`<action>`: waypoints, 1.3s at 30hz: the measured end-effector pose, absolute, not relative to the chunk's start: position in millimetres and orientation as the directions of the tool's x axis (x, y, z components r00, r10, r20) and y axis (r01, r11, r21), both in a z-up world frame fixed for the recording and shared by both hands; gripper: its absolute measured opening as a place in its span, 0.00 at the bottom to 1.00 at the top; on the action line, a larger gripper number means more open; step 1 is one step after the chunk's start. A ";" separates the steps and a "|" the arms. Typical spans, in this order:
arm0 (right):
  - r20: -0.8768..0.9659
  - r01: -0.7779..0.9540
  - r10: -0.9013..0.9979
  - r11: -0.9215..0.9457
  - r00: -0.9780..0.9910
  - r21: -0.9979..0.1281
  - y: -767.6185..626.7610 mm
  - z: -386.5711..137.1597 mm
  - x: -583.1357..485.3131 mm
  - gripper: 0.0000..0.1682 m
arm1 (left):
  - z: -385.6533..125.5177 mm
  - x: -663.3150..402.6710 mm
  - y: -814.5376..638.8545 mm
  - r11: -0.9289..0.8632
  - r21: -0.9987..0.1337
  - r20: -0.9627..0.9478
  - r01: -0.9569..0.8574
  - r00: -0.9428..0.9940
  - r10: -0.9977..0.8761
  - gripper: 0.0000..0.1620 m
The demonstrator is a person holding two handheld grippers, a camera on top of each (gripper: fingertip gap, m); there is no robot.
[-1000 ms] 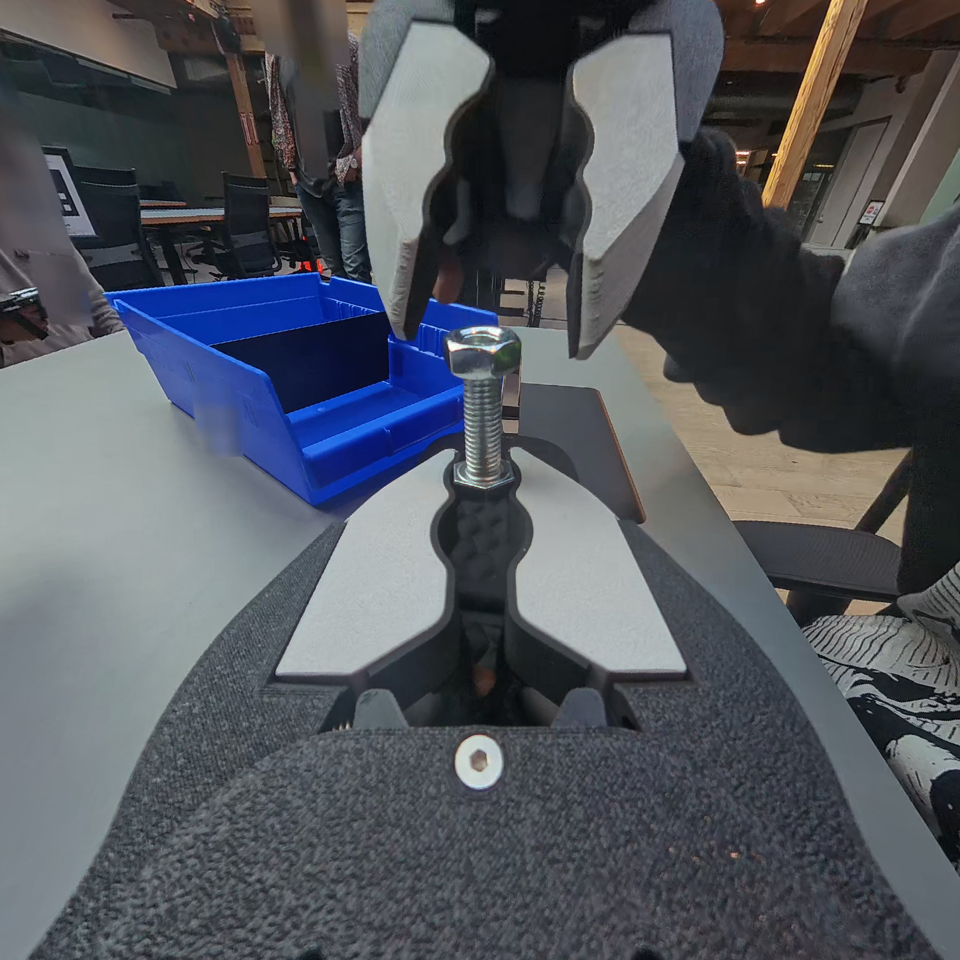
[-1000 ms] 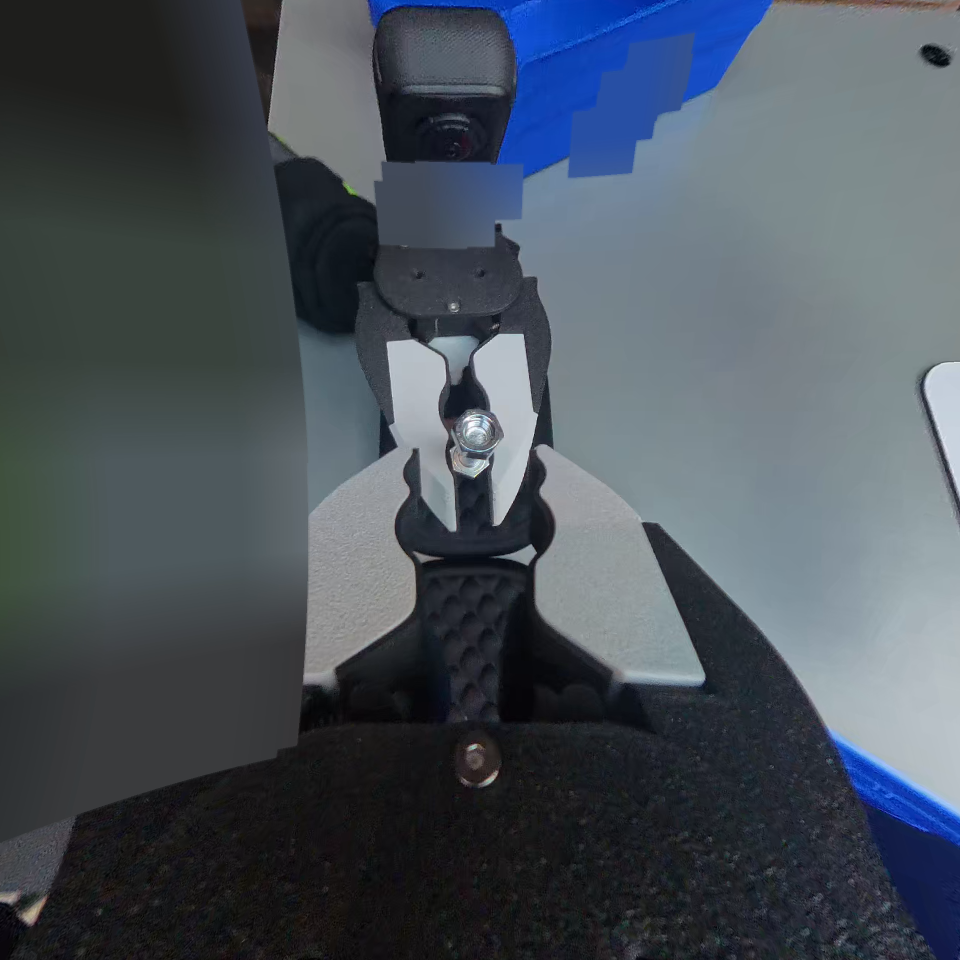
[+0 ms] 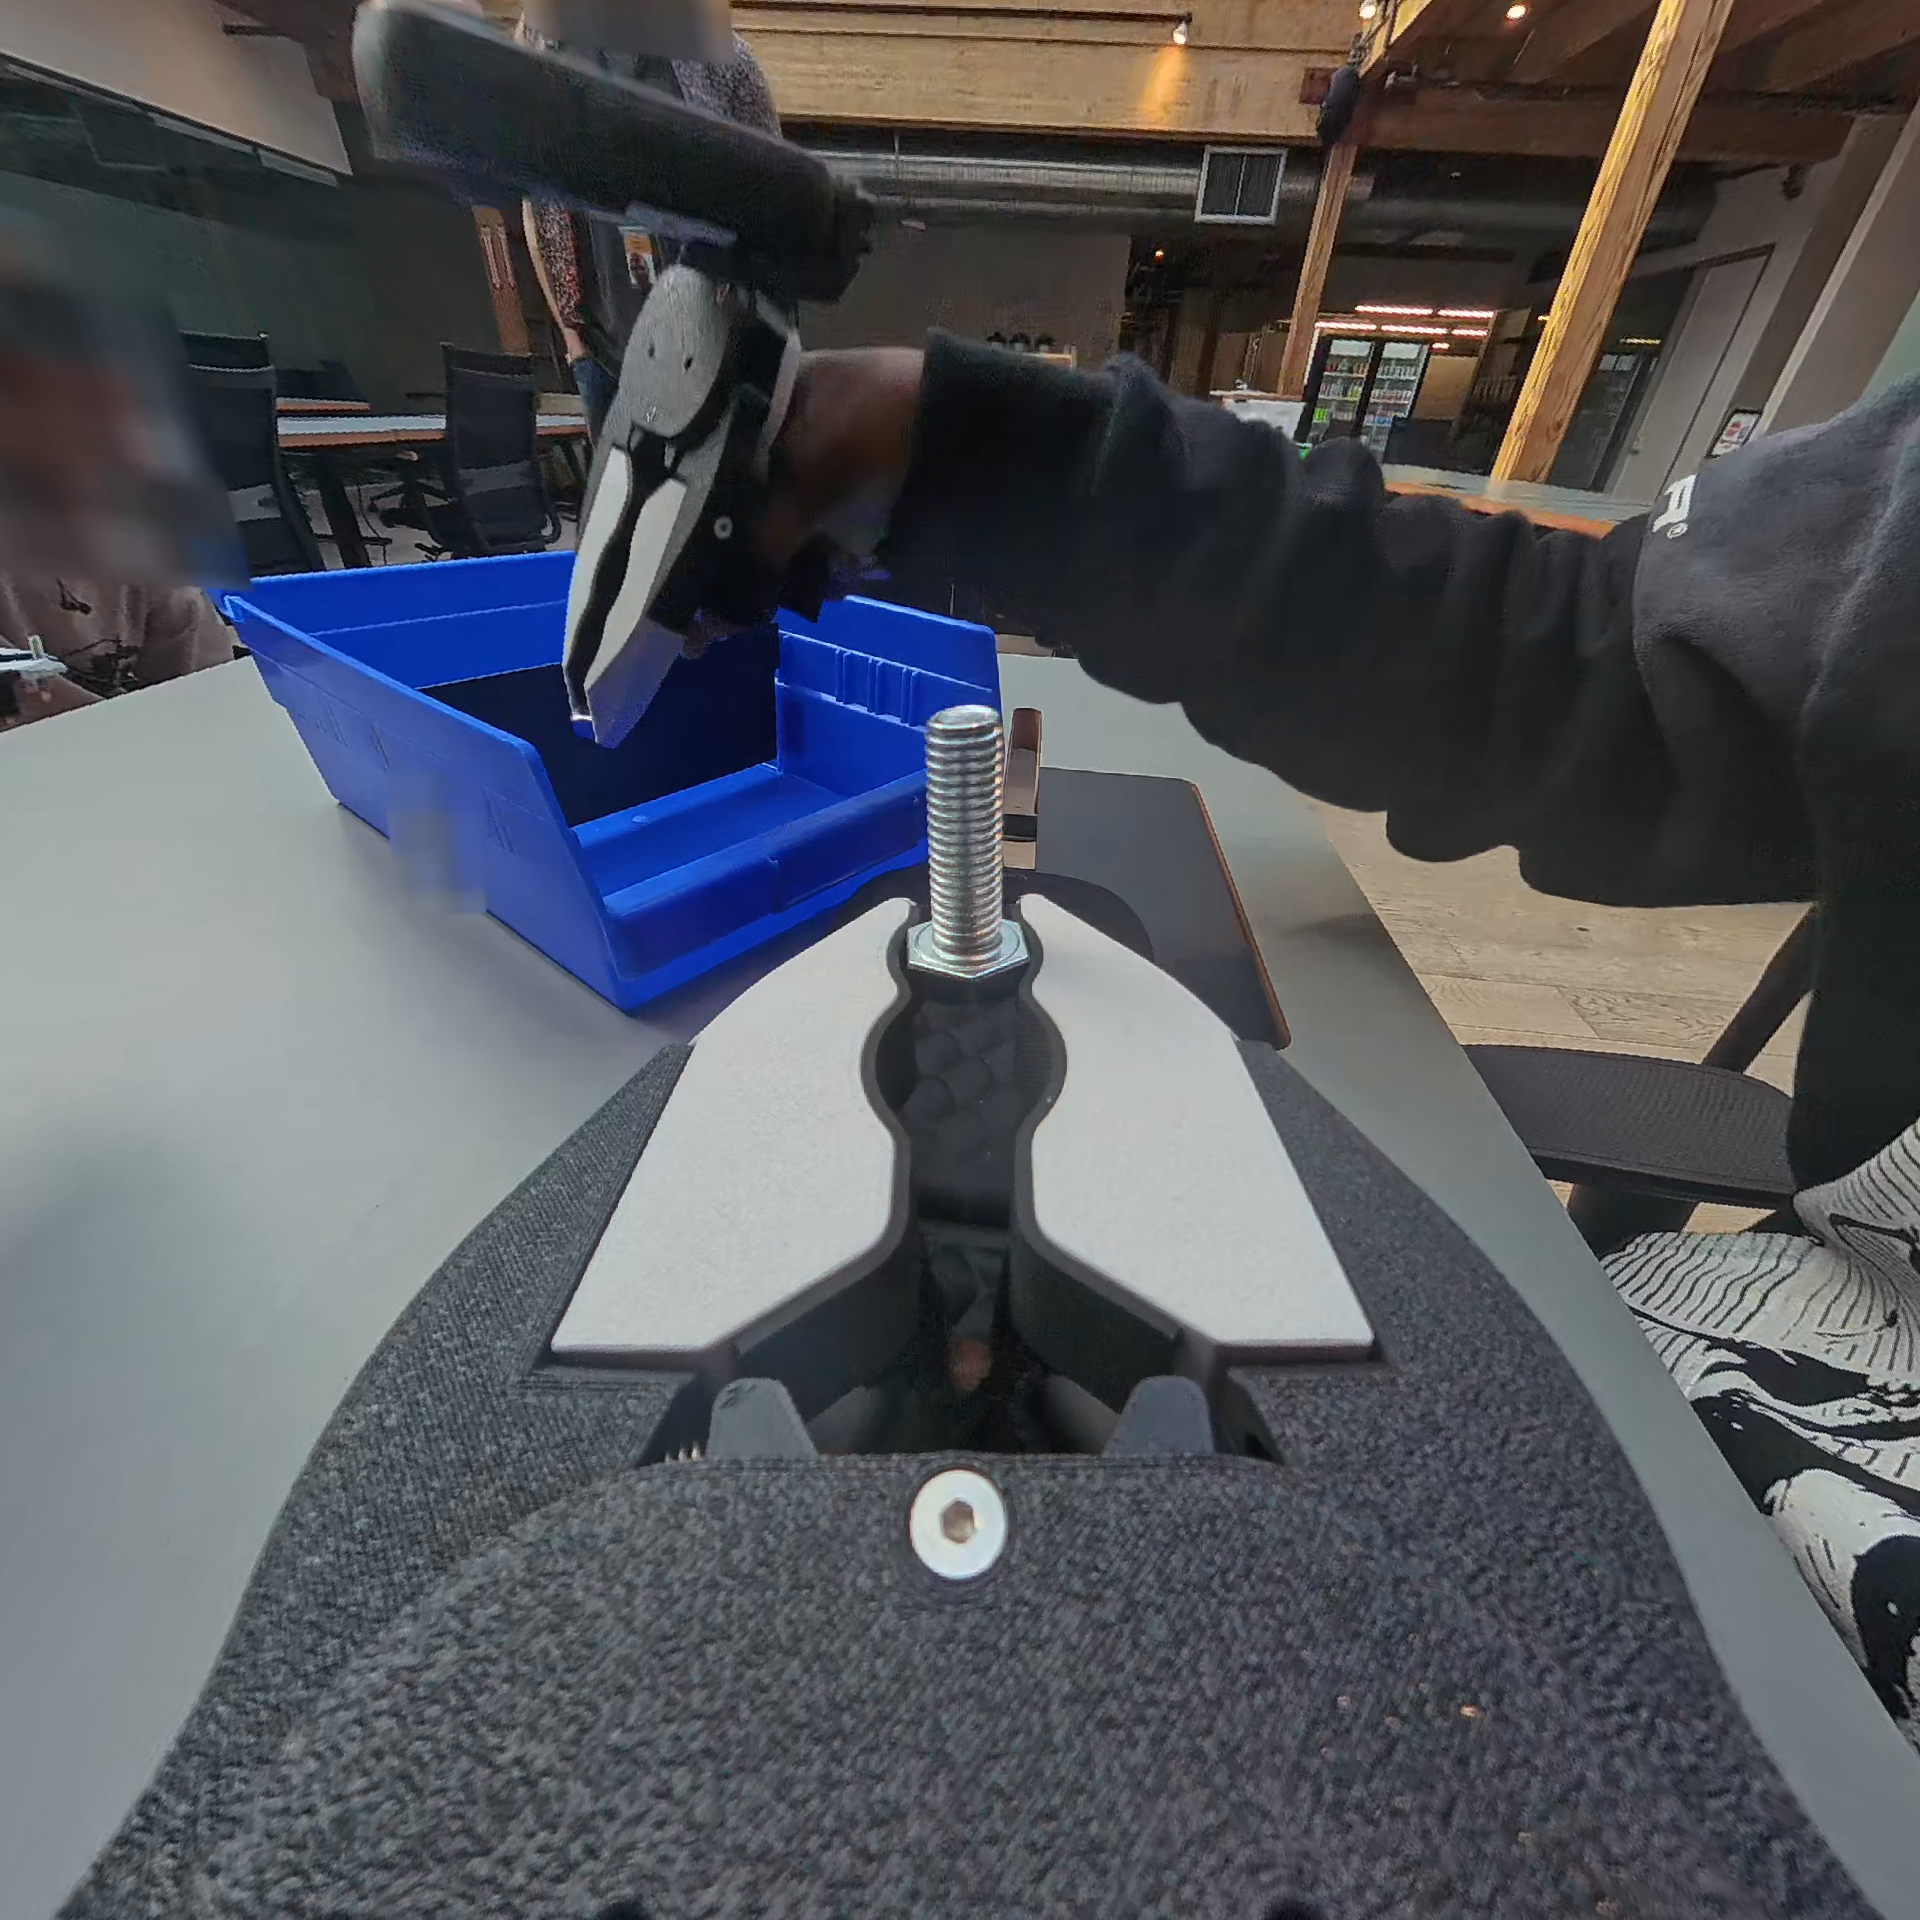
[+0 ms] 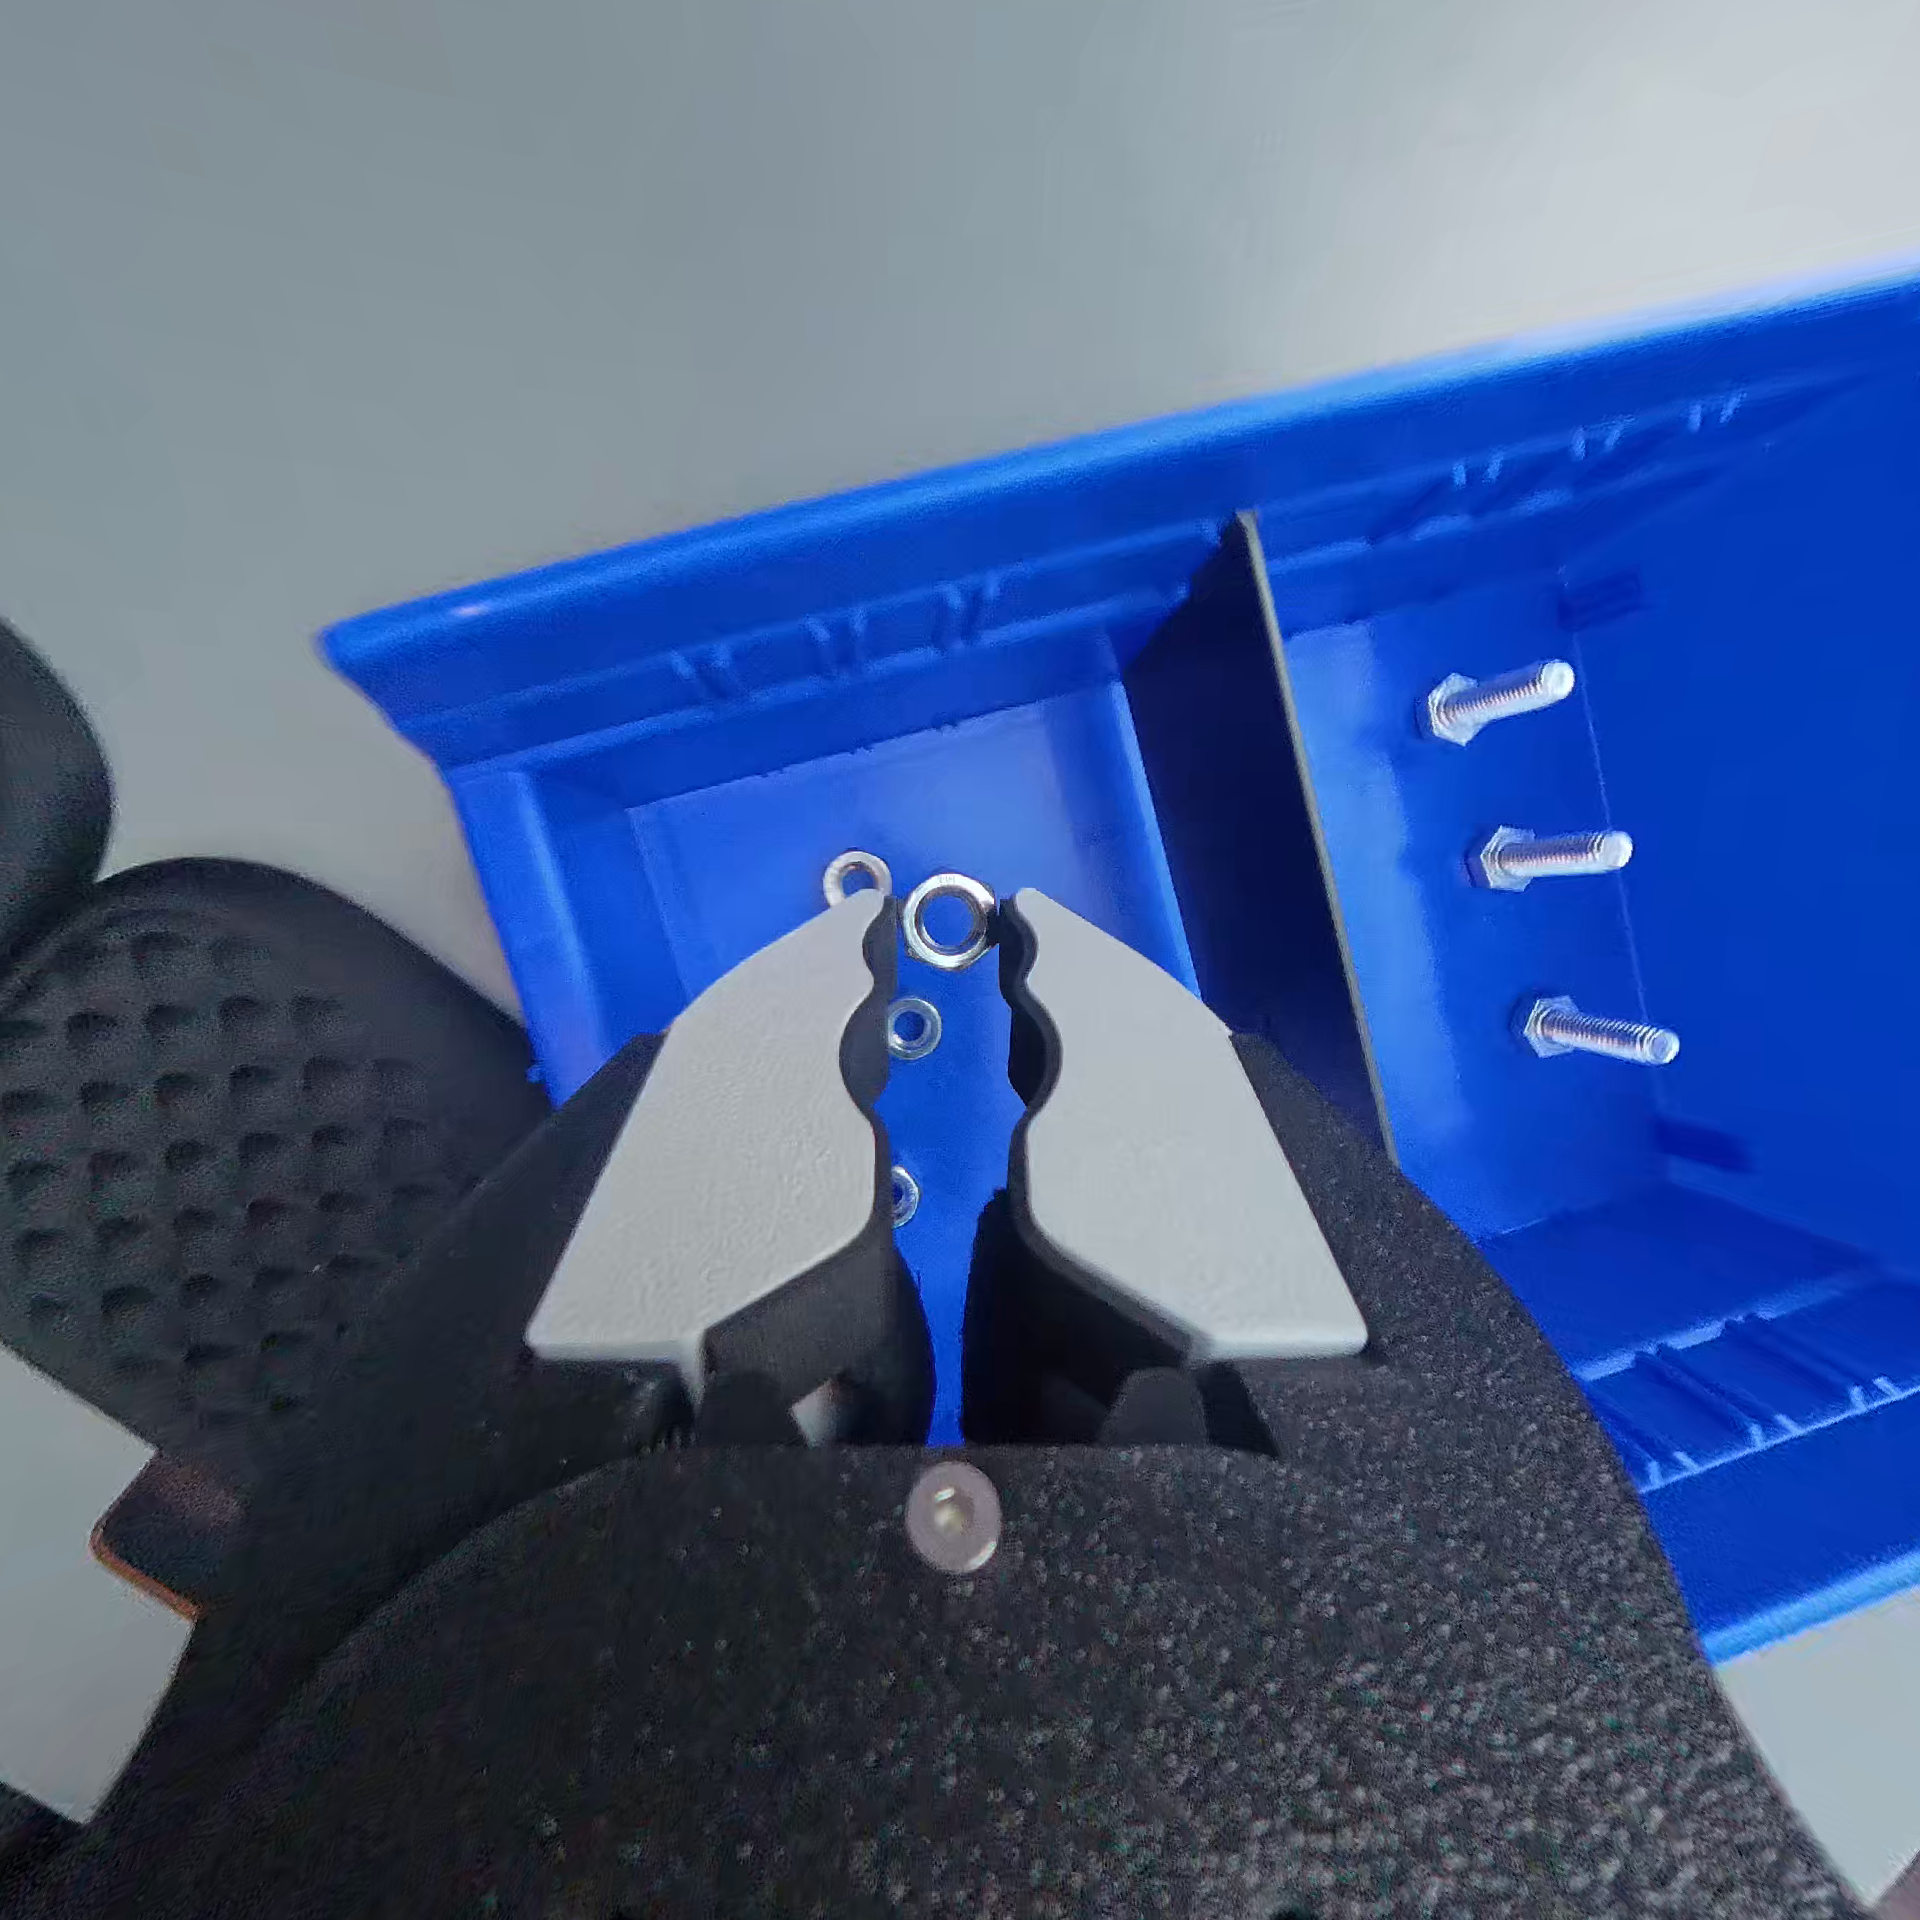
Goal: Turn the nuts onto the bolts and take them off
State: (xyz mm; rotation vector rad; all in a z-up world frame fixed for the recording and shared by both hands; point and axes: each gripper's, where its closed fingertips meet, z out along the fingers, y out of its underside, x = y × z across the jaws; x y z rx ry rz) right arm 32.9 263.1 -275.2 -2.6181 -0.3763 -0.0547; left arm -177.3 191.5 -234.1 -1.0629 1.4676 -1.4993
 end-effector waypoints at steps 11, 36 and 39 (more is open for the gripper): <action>0.064 0.112 0.095 -0.921 0.993 -0.373 257.5 -336.0 64.1 0.11 | -233.7 -177.3 192.7 -0.051 -0.998 0.057 -0.027 -0.355 -0.933 0.09; -0.015 0.584 0.785 -0.473 0.619 -0.660 214.8 -208.6 -210.6 0.06 | -239.7 -171.8 198.8 -0.020 -0.998 0.038 -0.067 -0.283 -0.958 0.09; 0.022 0.608 0.783 -0.464 0.622 -0.644 216.0 -210.4 -209.1 0.05 | -242.0 -170.3 199.6 -0.001 -0.997 0.022 -0.080 -0.263 -0.965 0.09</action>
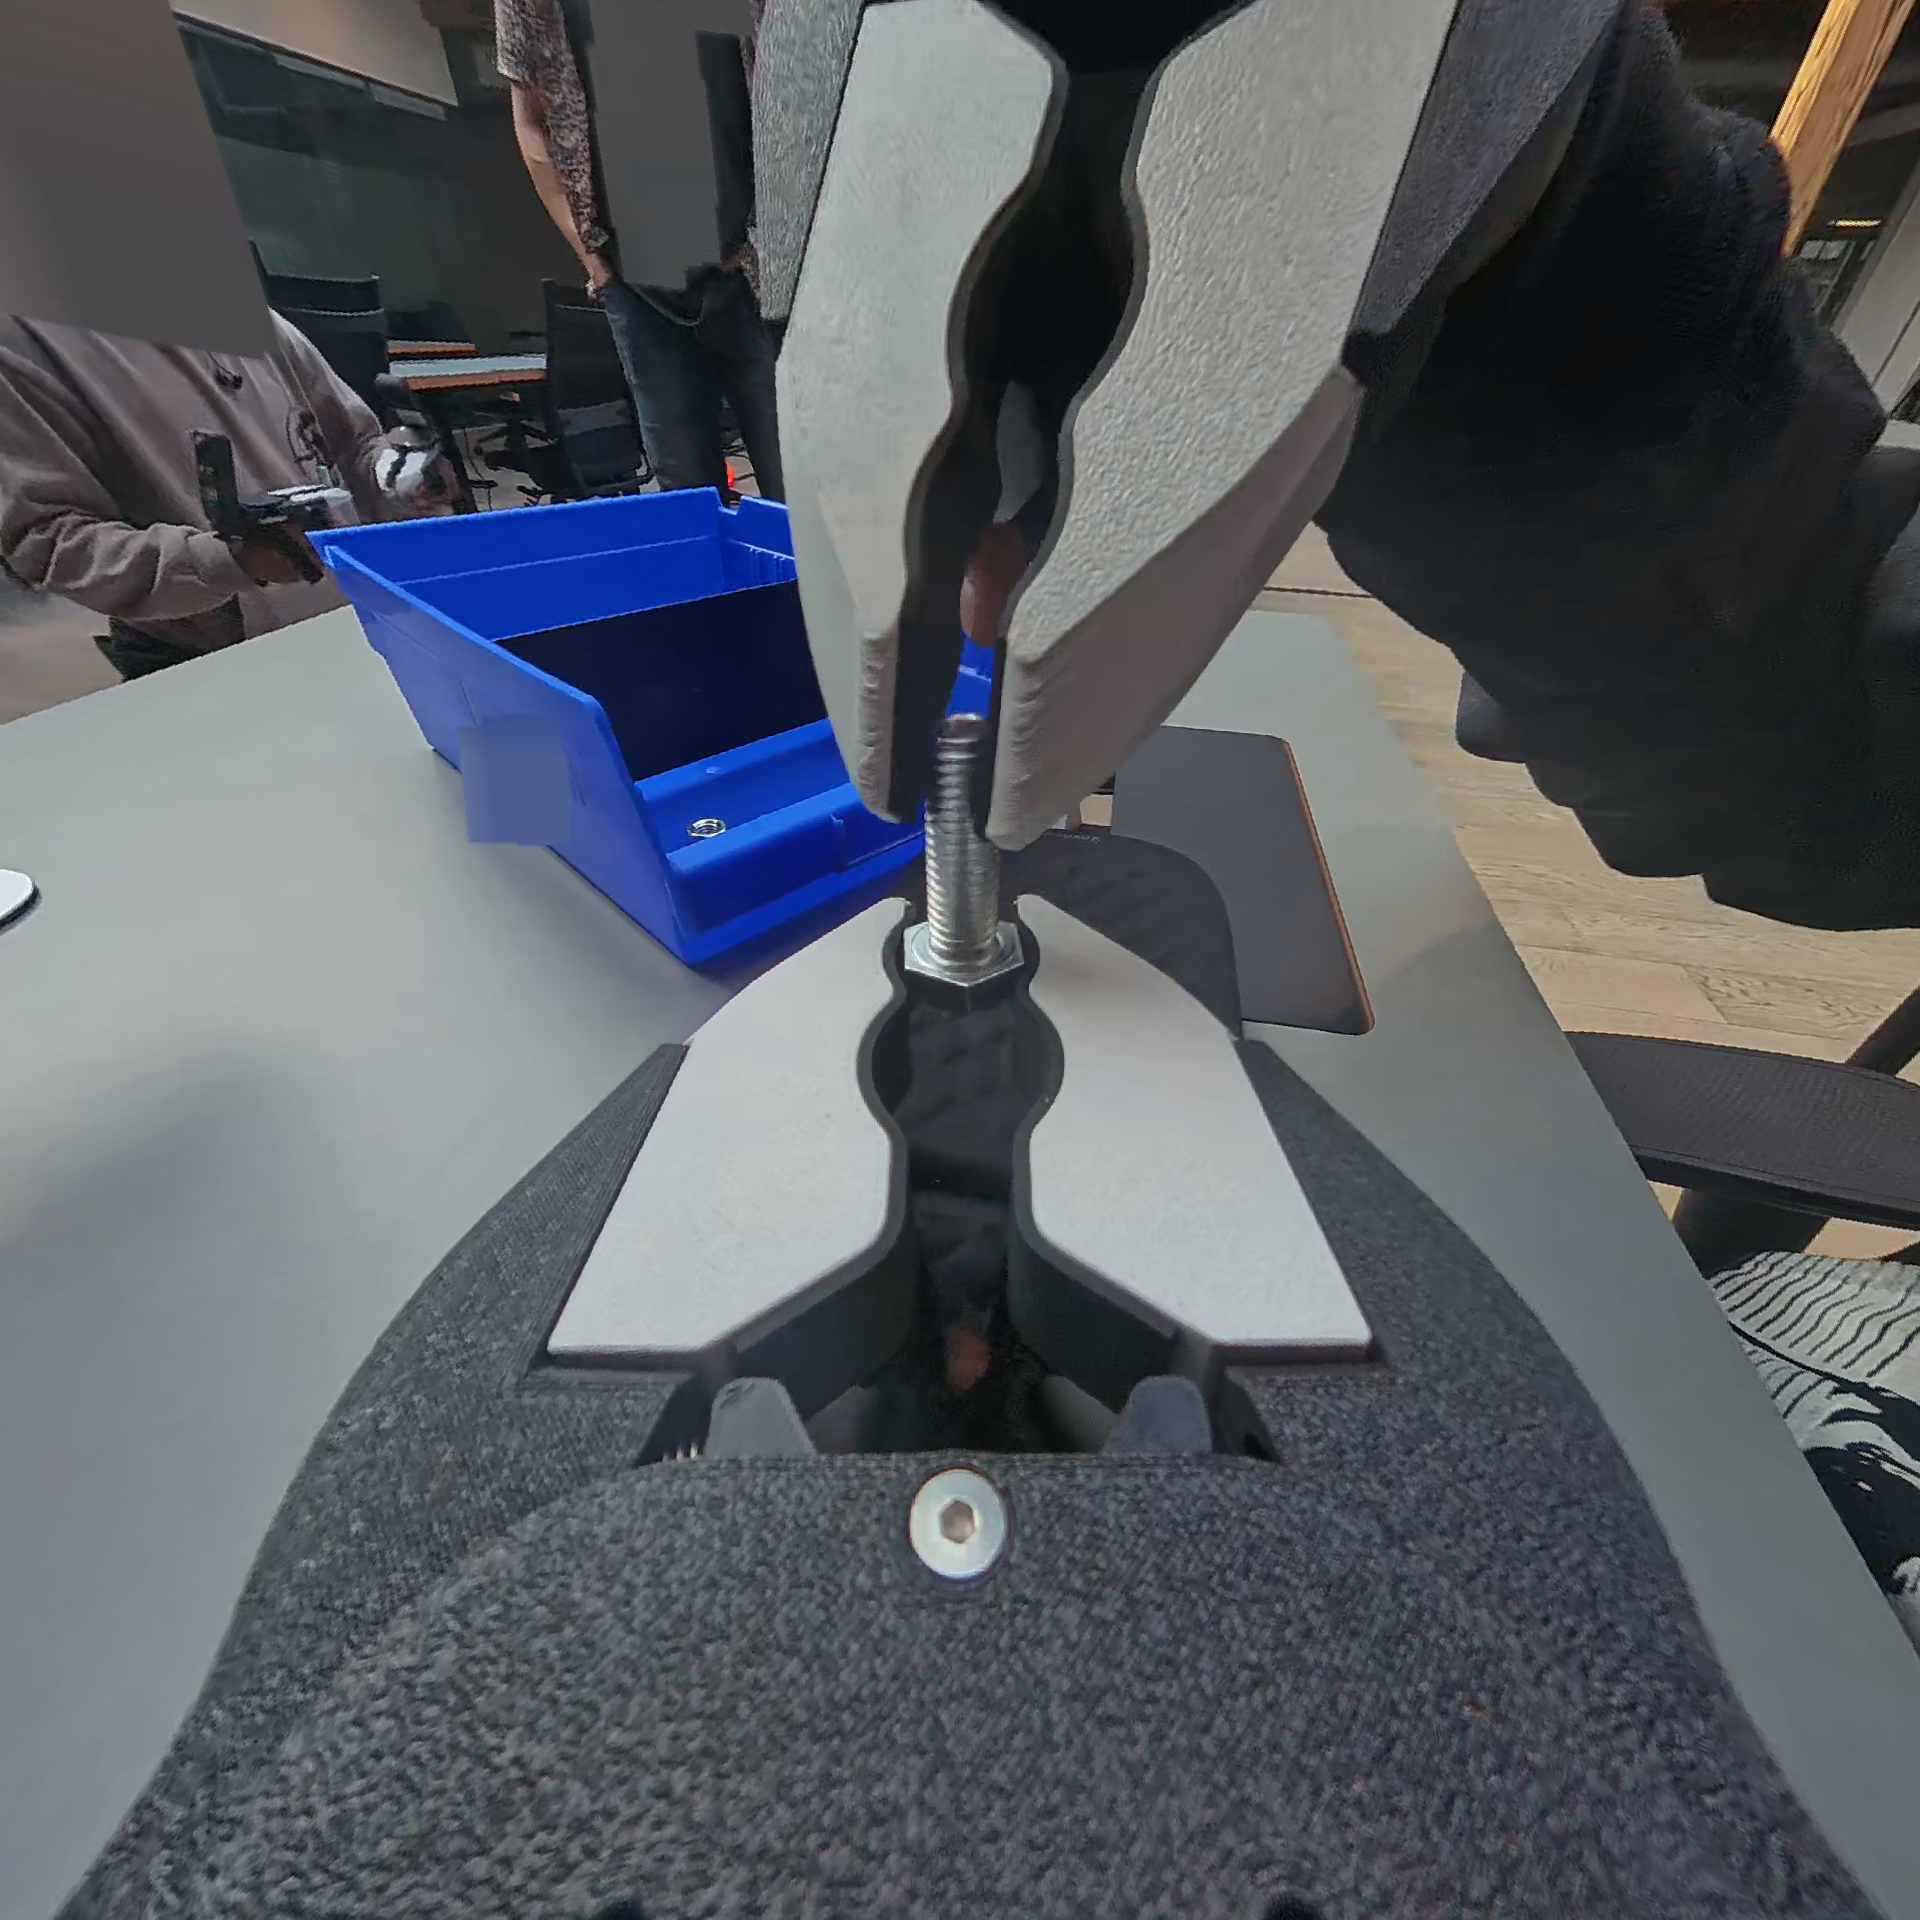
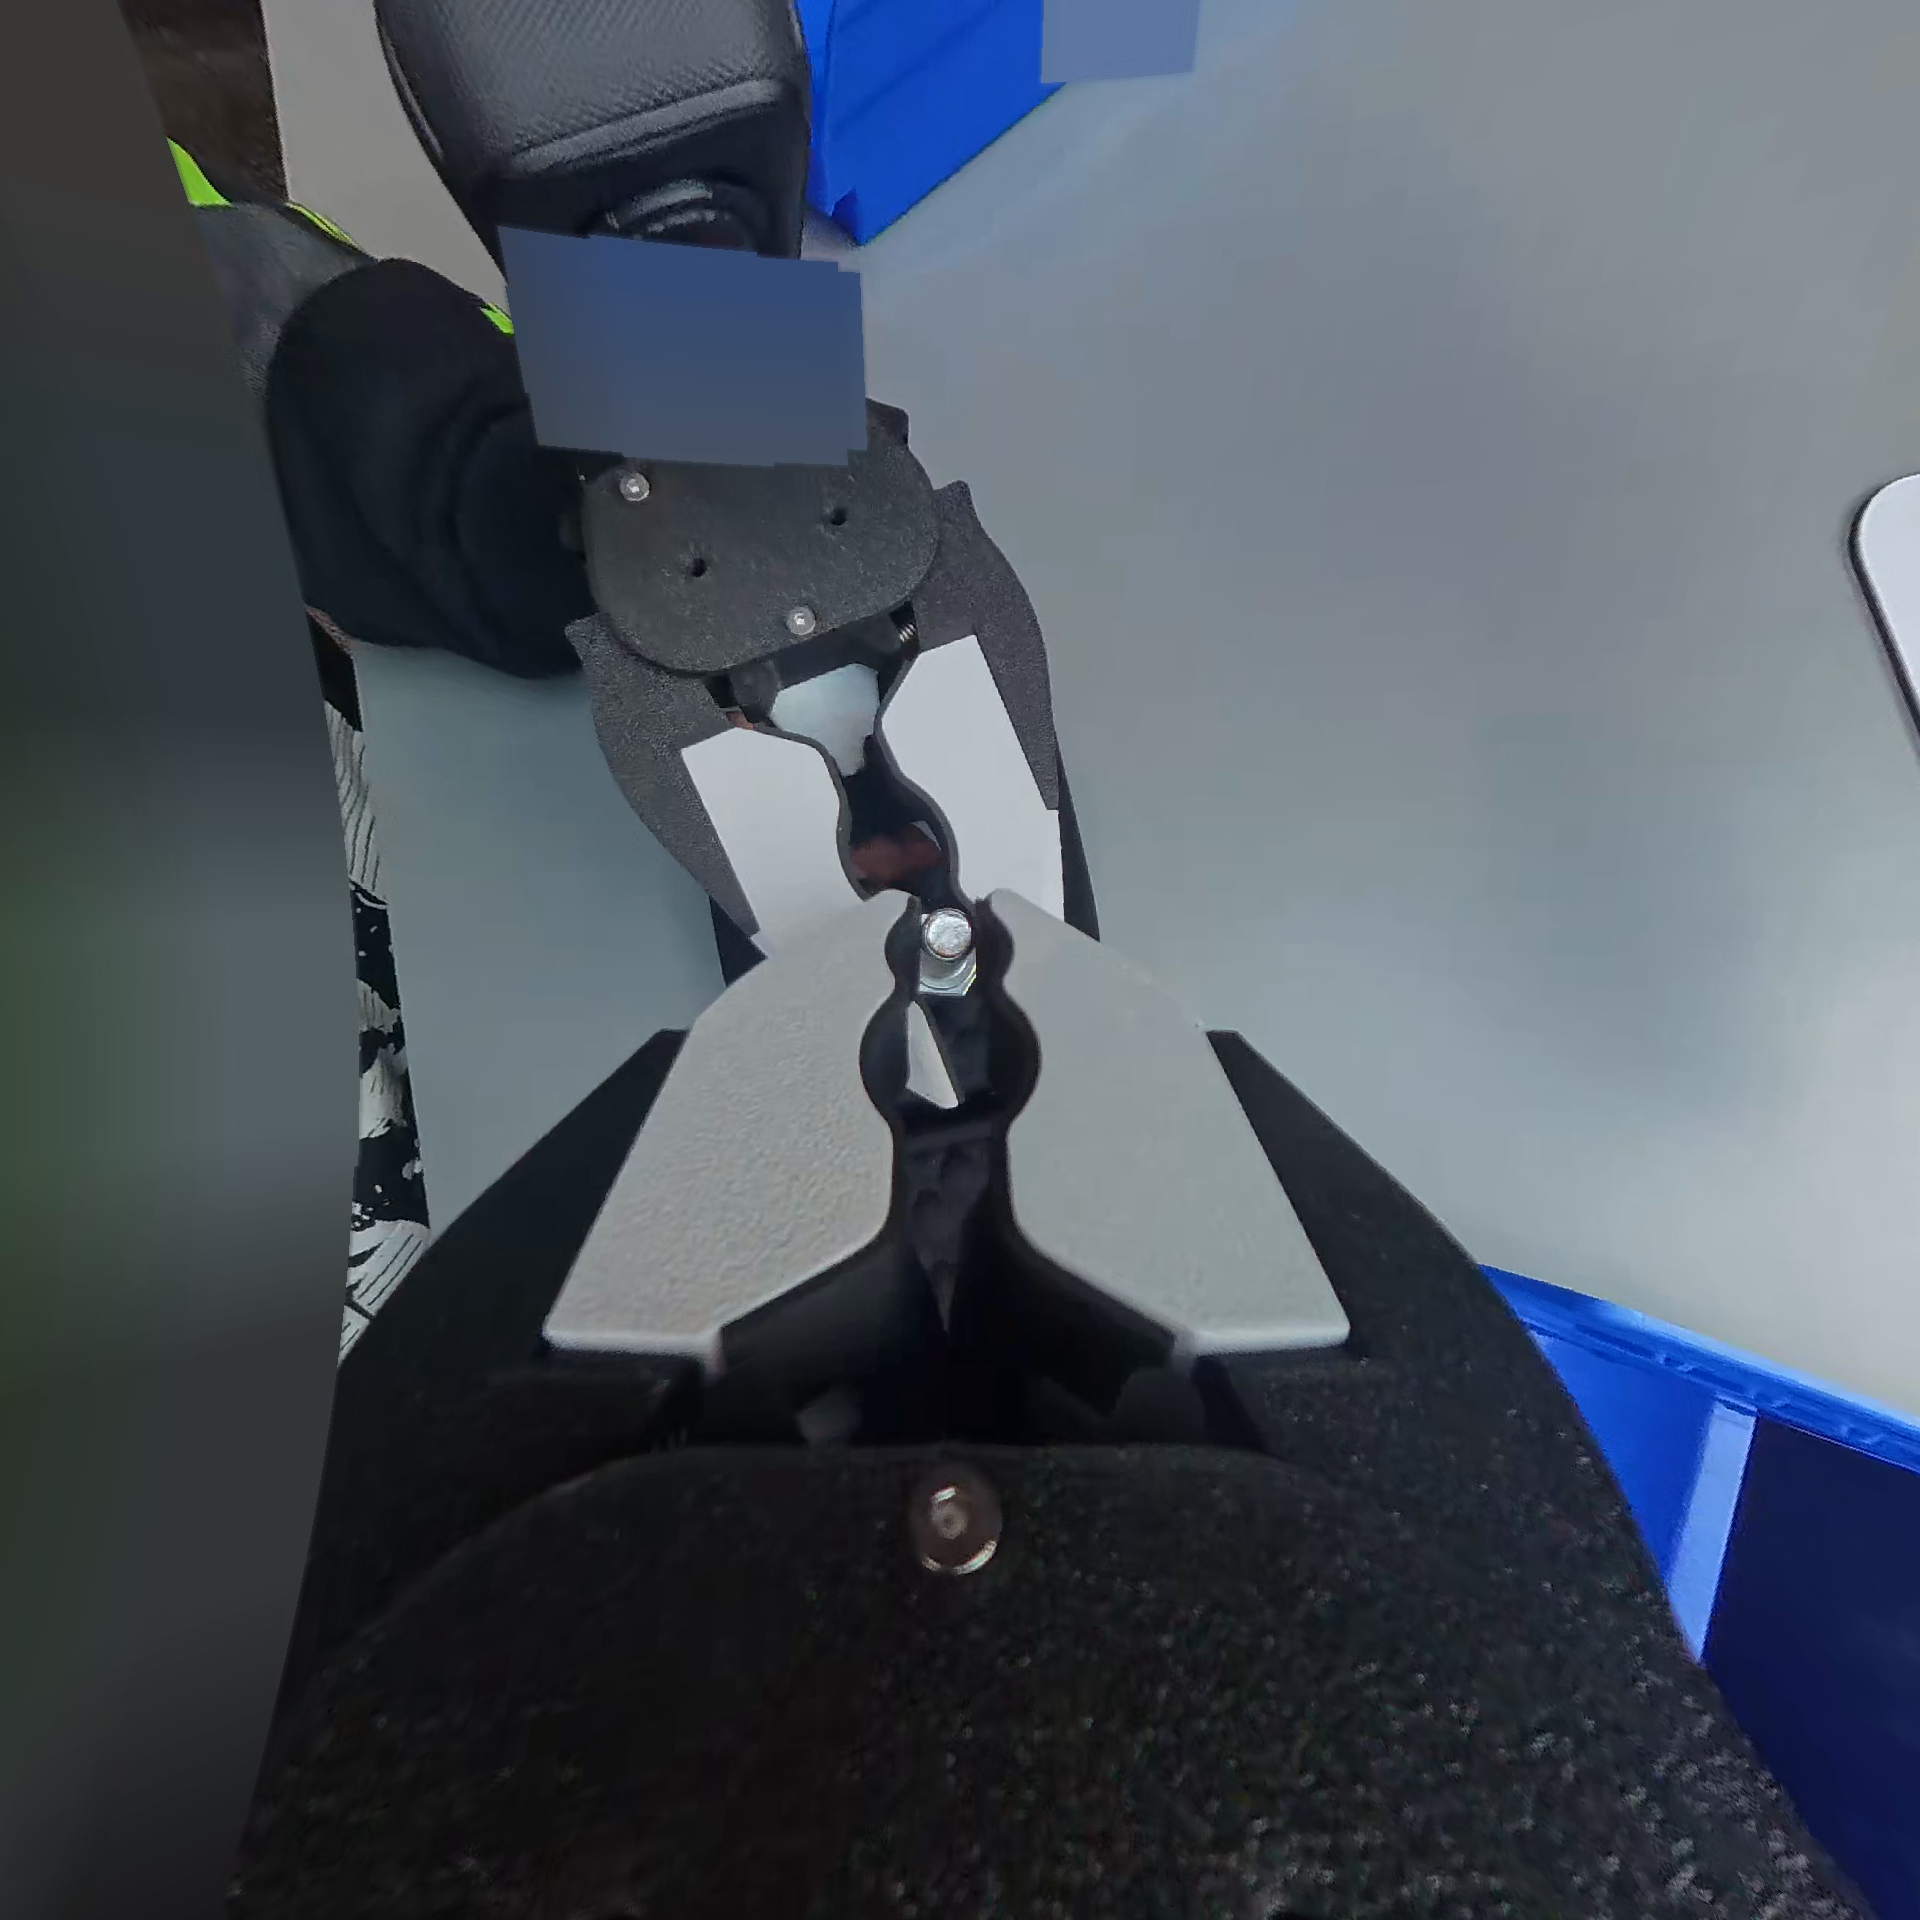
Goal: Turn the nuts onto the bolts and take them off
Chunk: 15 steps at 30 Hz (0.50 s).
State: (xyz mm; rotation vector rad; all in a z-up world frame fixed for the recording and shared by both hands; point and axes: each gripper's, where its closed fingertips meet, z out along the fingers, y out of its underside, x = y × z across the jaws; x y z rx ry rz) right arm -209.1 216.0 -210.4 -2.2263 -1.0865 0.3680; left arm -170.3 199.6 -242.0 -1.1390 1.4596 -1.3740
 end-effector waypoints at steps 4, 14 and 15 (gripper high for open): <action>0.030 0.597 0.770 -0.468 0.637 -0.651 217.7 -208.5 -206.9 0.05 | -241.4 -169.0 203.4 0.013 -0.997 0.005 -0.079 -0.221 -0.975 0.10; 0.114 0.541 0.647 -0.513 0.754 -0.666 236.1 -177.5 -146.7 0.05 | -243.2 -167.5 205.1 0.041 -0.995 -0.023 -0.090 -0.192 -0.981 0.21; 0.123 0.524 0.616 -0.528 0.778 -0.668 240.8 -172.9 -132.0 0.05 | -243.3 -167.5 205.3 0.041 -0.995 -0.023 -0.090 -0.190 -0.981 0.22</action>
